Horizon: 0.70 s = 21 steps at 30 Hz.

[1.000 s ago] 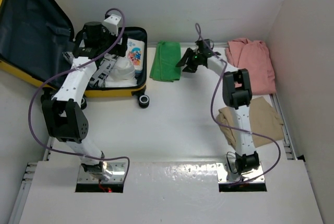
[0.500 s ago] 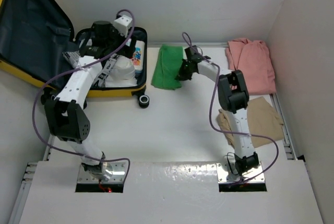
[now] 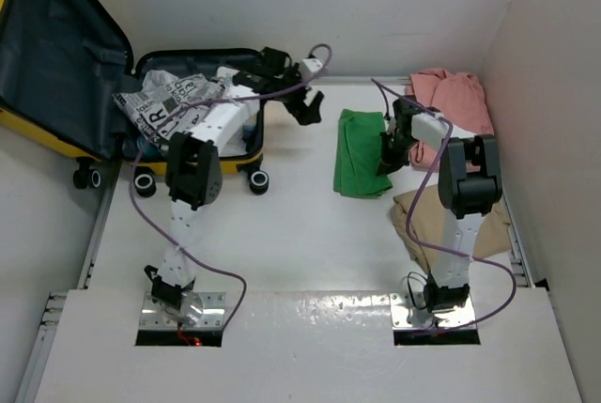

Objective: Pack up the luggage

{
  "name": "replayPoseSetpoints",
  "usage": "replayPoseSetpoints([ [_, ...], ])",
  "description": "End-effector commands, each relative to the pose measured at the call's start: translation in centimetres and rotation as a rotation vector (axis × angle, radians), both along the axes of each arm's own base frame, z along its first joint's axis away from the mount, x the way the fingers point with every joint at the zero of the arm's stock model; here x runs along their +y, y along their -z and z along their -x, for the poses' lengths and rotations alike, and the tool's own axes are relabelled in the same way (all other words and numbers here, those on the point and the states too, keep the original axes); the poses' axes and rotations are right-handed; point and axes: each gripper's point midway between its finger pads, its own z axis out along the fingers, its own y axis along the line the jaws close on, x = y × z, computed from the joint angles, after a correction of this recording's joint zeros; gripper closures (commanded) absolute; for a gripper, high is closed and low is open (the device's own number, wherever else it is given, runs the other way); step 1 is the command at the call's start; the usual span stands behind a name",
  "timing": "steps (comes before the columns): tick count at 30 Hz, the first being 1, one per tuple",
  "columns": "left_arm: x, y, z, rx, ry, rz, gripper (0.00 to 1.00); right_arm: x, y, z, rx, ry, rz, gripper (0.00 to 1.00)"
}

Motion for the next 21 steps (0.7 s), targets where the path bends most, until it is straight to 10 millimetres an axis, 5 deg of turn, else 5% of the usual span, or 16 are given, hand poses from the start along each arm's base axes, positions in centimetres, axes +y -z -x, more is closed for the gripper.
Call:
replayPoseSetpoints([
  [1,-5.3,0.0,1.5,-0.027,0.152,0.024,0.00,-0.3,-2.2,2.6,0.009,-0.257,0.008,1.00],
  [2,-6.2,-0.7,1.2,-0.052,0.164,0.035,0.00,0.7,-2.5,3.4,0.022,-0.346,-0.036,1.00],
  [5,-8.6,1.7,1.8,-0.008,0.195,0.045,0.00,2.0,-2.8,6.6,0.111,-0.537,-0.074,1.00],
  [6,-9.0,1.0,1.4,-0.014,0.177,0.074,0.00,2.0,-2.9,7.4,0.125,-0.556,-0.076,1.00],
  [10,-10.0,3.6,2.2,0.046,0.185,0.108,0.00,2.6,-3.6,9.0,0.131,-0.637,-0.088,1.00],
  [11,-10.6,3.5,2.4,0.037,0.195,0.113,0.00,2.6,-3.8,9.3,0.135,-0.651,-0.086,0.94],
  [13,-10.8,4.9,2.4,0.065,0.199,0.115,0.00,2.5,-4.6,9.5,0.120,-0.655,-0.087,0.69],
  [14,-11.4,5.4,3.0,0.091,0.208,0.122,0.00,2.0,-4.7,9.8,0.119,-0.637,-0.091,0.47],
  [15,-11.9,5.5,3.3,0.107,0.233,0.153,0.00,1.9,-4.8,9.7,0.099,-0.625,-0.088,0.40],
  [21,-13.3,4.0,4.0,0.177,0.262,0.337,0.00,-1.3,-10.2,7.0,-0.183,-0.399,-0.099,0.33],
])
